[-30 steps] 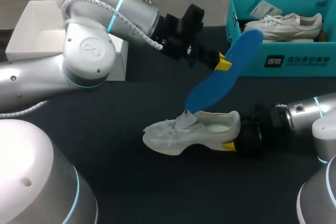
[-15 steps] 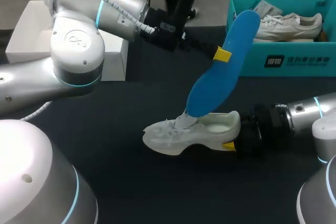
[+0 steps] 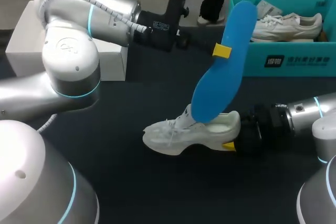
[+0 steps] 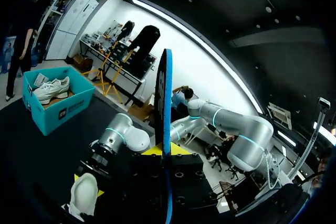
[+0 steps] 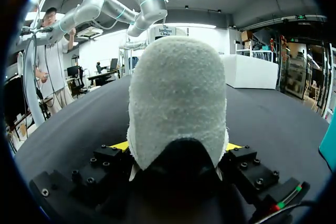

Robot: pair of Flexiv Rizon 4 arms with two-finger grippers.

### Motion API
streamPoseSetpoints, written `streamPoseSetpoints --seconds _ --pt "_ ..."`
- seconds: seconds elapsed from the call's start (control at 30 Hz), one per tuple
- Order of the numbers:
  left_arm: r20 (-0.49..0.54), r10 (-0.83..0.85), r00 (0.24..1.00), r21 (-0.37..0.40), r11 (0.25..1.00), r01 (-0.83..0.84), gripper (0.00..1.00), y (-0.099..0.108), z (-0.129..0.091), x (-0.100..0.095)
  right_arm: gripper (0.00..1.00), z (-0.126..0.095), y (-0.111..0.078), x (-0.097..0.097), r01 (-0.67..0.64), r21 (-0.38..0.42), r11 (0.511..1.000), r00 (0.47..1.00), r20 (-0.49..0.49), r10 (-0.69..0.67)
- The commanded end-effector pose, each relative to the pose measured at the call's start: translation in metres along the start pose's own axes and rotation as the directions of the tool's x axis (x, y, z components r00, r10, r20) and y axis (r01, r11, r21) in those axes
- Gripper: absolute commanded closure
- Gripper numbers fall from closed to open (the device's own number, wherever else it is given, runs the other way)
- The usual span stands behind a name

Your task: Take the shoe out of the shoebox, open the shoe tongue, remove and reinsert the insole, then place the shoe into the shoebox

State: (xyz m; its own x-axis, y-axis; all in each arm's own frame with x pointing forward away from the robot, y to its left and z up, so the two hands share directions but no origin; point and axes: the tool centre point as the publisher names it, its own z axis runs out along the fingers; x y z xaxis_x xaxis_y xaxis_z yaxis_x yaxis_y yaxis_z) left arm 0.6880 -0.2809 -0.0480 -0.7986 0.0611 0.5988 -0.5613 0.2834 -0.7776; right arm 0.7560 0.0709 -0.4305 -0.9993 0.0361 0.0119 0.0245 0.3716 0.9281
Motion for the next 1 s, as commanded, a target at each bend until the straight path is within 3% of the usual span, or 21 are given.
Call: streamPoseSetpoints --seconds 0.03,0.2,0.33,0.53,0.73,1.0 --pt "0.0 0.001 1.0 0.004 1.0 -0.001 1.0 0.002 -0.001 0.001 1.0 0.002 -0.003 0.002 0.0 0.004 1.0 1.0 0.001 0.0" --pt "0.008 -0.032 0.999 0.021 0.999 0.032 1.0 0.005 -0.003 0.006 1.0 0.002 -0.003 0.002 0.0 0.004 1.0 1.0 0.001 0.0" --pt "0.017 -0.092 0.996 0.1 0.991 0.09 1.0 0.003 -0.01 0.019 1.0 0.002 -0.003 0.002 0.0 0.004 1.0 1.0 0.001 0.0" --pt "-0.017 -0.112 0.994 0.156 0.981 0.113 1.0 -0.005 -0.018 0.038 1.0 0.002 -0.003 0.002 0.0 0.004 1.0 1.0 0.001 0.0" --pt "-0.085 -0.111 0.99 0.177 0.976 0.125 1.0 -0.012 -0.025 0.053 1.0 0.002 -0.003 0.002 0.0 0.004 1.0 1.0 0.001 0.0" --pt "-0.082 -0.052 0.995 0.199 0.978 0.068 1.0 -0.02 -0.029 0.062 1.0 0.002 -0.003 0.002 0.0 0.004 1.0 1.0 0.001 0.0"
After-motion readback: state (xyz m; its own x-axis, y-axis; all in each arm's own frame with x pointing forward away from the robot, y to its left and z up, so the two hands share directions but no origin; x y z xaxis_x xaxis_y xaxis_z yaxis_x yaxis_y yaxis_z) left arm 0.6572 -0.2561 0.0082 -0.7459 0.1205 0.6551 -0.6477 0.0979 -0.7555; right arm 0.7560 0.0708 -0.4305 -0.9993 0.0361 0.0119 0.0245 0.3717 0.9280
